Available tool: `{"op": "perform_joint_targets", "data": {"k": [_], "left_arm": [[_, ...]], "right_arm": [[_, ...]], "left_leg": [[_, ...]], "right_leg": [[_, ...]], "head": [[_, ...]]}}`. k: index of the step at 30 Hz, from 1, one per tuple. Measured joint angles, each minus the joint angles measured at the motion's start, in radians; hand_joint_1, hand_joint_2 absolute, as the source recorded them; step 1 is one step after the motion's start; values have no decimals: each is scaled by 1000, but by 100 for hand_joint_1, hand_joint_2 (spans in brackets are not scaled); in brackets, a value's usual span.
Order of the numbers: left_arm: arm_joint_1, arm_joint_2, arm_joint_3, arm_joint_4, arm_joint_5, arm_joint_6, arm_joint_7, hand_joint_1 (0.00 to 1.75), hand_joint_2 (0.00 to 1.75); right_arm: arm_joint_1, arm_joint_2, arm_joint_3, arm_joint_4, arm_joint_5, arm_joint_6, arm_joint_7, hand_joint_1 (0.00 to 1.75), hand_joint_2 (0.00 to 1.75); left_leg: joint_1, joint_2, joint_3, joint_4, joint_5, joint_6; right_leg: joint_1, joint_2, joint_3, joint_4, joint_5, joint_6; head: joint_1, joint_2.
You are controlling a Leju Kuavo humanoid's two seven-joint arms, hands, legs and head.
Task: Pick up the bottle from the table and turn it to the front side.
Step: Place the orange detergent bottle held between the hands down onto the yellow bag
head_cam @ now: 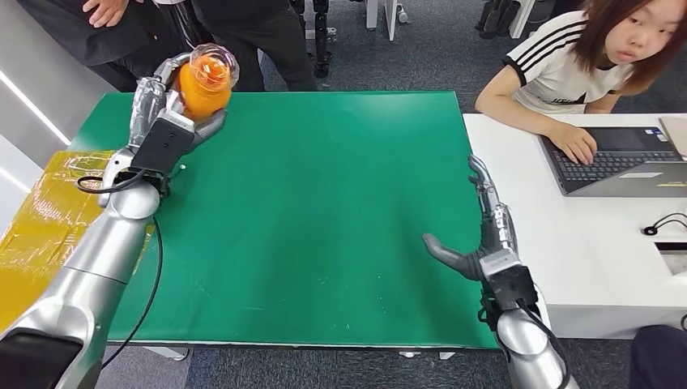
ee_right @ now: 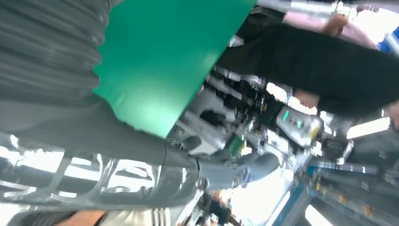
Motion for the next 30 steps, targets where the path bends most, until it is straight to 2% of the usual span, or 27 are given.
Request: {"op": "perform_joint_targets", "data": {"k": [3, 8, 15, 19, 24, 30], "left_arm": [[-6, 62, -1, -28, -199, 80, 33, 175, 175], [3, 171, -3, -85, -478, 161, 102, 175, 175], [136, 292, -3, -151, -747, 221, 209, 175, 175], [192, 325, -3, -163, -762, 232, 220, 175, 175], [209, 342, -3, -169, -794, 230, 230, 175, 175], [287, 343, 4, -138, -1007, 237, 317, 175, 175]], "right_arm": [[42, -18, -21, -50, -2, 2, -7, 0, 175], [72, -27, -36, -97, 0, -4, -16, 0, 175], [115, -29, -70, -147, 0, -14, -34, 0, 175], [124, -30, -84, -153, -1, -15, -37, 0, 175], [127, -30, -89, -158, -5, -15, -43, 0, 175], [138, -29, -129, -164, -25, 12, -53, 0, 175]], "left_leg": [[0, 1, 0, 0, 0, 0], [0, 1, 1, 0, 0, 0], [0, 1, 1, -1, 0, -1], [0, 0, 1, -1, 0, -1], [0, 0, 1, -1, 0, -1], [0, 0, 1, -1, -1, -1]], "right_leg": [[0, 1, 0, 0, 0, 0], [0, 1, 0, 0, 0, 0], [0, 1, 0, 1, -1, -1], [0, -1, 0, 0, -1, -1], [0, 0, 0, 0, -1, -1], [0, 0, 0, 0, -1, -1]], "head": [[0, 0], [0, 0], [0, 0], [0, 0], [0, 0], [0, 0]]}}
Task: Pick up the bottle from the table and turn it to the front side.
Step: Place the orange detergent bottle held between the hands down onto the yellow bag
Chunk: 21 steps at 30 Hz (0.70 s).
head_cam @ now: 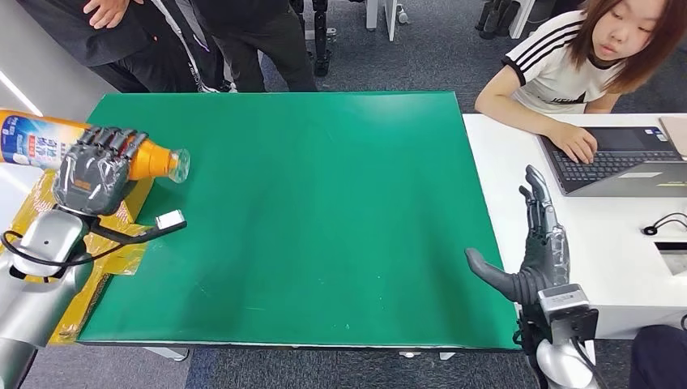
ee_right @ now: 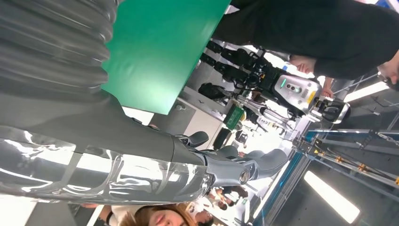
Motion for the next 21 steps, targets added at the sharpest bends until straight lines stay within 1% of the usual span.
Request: {"op": "perform_joint_targets", "data": {"k": [4, 9, 13, 16, 21], "left_arm": [[63, -10, 28, 57, -59, -28, 31, 175, 175], [125, -25, 76, 118, -69, -86, 14, 175, 175], [173, -39, 97, 150, -60, -94, 8, 175, 175], [190, -45, 107, 173, -54, -102, 3, 175, 175], [191, -54, 120, 232, -51, -100, -7, 175, 175]], "right_arm": [[24, 4, -23, -20, 17, 19, 1, 0, 175], [41, 11, -33, -39, 35, 52, 3, 0, 175], [51, 14, -34, -46, 40, 65, 3, 0, 175], [56, 17, -34, -50, 45, 75, 3, 0, 175], [51, 23, -33, -51, 53, 98, 3, 0, 175]], "left_leg": [[0, 0, 0, 0, 0, 0], [1, 0, 0, 0, -1, -1], [1, 0, 0, 0, -1, -1], [0, 0, 0, 0, -1, -1], [0, 0, 0, 0, -1, -1]], "right_leg": [[0, 0, 0, 0, -1, -1], [0, 0, -1, 0, -1, -1], [0, 0, 0, 0, -1, -1], [0, 0, 0, 0, -1, -1], [0, 0, 0, 0, -1, -1]], "head": [[0, 0], [0, 0], [0, 0], [0, 0], [0, 0]]}}
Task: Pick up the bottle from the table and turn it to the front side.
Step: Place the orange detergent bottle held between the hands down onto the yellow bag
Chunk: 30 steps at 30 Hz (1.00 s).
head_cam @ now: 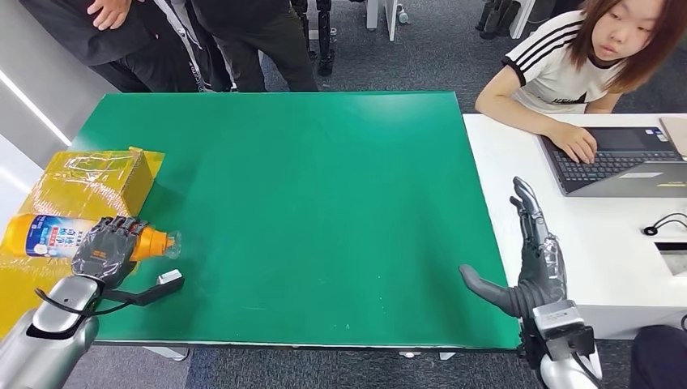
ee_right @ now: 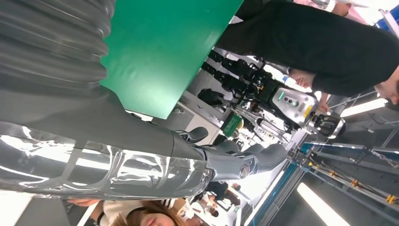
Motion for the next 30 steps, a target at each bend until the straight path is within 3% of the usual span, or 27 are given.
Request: {"op": "perform_joint_targets", "data": {"k": [2, 3, 6, 7, 17, 30], "left_arm": [[-3, -6, 1, 30, -12, 16, -2, 164, 175], [-6, -9, 1, 46, -23, 28, 0, 140, 175], [-27, -27, 1, 93, -44, 62, 5, 25, 175], [-37, -36, 0, 107, -48, 68, 8, 6, 175], [-107, -99, -3, 190, -51, 128, 6, 0, 175], [-166, -150, -20, 233, 14, 145, -45, 0, 175]], "right_arm": [[-6, 2, 1, 1, 2, 6, 0, 0, 175], [-11, 2, 2, 3, 1, 12, 1, 0, 175], [-32, 4, 6, 12, -13, 39, 4, 0, 175], [-41, 5, 8, 17, -19, 47, 5, 0, 175], [-115, 11, 43, 62, -29, 63, 12, 0, 175], [-128, 14, 55, 86, -32, 47, 21, 0, 175]], "left_leg": [[0, 0, 0, 0, 0, 0], [0, 0, 0, 0, 0, 0], [0, 0, 0, 0, 0, 0], [0, 0, 0, 0, 0, 0], [0, -1, 0, 0, 0, 0], [0, 0, 1, 0, 0, 0]], "right_leg": [[0, 0, 0, 0, 0, 0], [0, 0, 0, 0, 0, 0], [0, -1, 0, 0, 0, 0], [0, -1, 0, 0, 0, 0], [0, -1, 1, 0, 1, -1], [0, -1, 0, 0, 1, -1]], "head": [[0, 0], [0, 0], [0, 0], [0, 0], [0, 0], [0, 0]]}}
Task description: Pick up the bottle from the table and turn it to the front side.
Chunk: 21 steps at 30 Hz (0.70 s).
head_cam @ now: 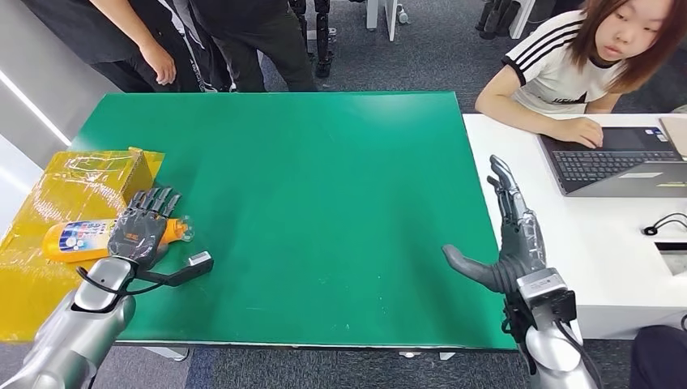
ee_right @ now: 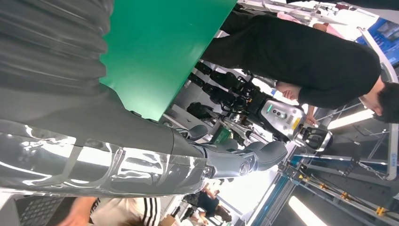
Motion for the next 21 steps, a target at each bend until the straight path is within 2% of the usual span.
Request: {"op": "perform_joint_targets", "data": {"k": [3, 9, 11, 13, 16, 21], "left_arm": [[4, -16, -2, -1, 105, 26, -55, 0, 175], [39, -87, 13, -77, 469, 30, -224, 0, 175], [67, -113, 21, -147, 652, 3, -283, 0, 175], [107, -136, 24, -242, 800, -27, -307, 0, 175], [161, -159, 24, -376, 916, -51, -316, 0, 175], [250, -213, 13, -625, 1198, -117, -371, 0, 175]], "right_arm": [[0, 0, 0, 5, -4, -9, -1, 0, 175], [-1, 0, 3, 18, -20, -24, 0, 0, 175], [-3, 0, 6, 23, -28, -32, 2, 0, 175], [-5, 0, 10, 29, -36, -37, 4, 0, 175], [-11, 0, 19, 39, -43, -43, 4, 0, 175], [-19, 1, 32, 64, -72, -49, -8, 0, 175]], "left_leg": [[0, 0, 0, 0, 0, 0], [0, -1, -1, 0, 0, 0], [-1, -1, -1, 0, 0, 0], [-1, -1, -1, 0, 0, 0], [0, -1, -1, 0, 0, 0], [0, -1, -1, 0, -1, 1]], "right_leg": [[0, 0, 0, 0, 0, 0], [0, -1, 0, 0, 0, 0], [0, -1, 0, 0, 0, 0], [0, -1, 0, 0, 0, 0], [0, -1, 0, -1, 0, 0], [0, -1, 0, -1, -1, 1]], "head": [[0, 0], [0, 0], [0, 0], [0, 0], [0, 0], [0, 0]]}}
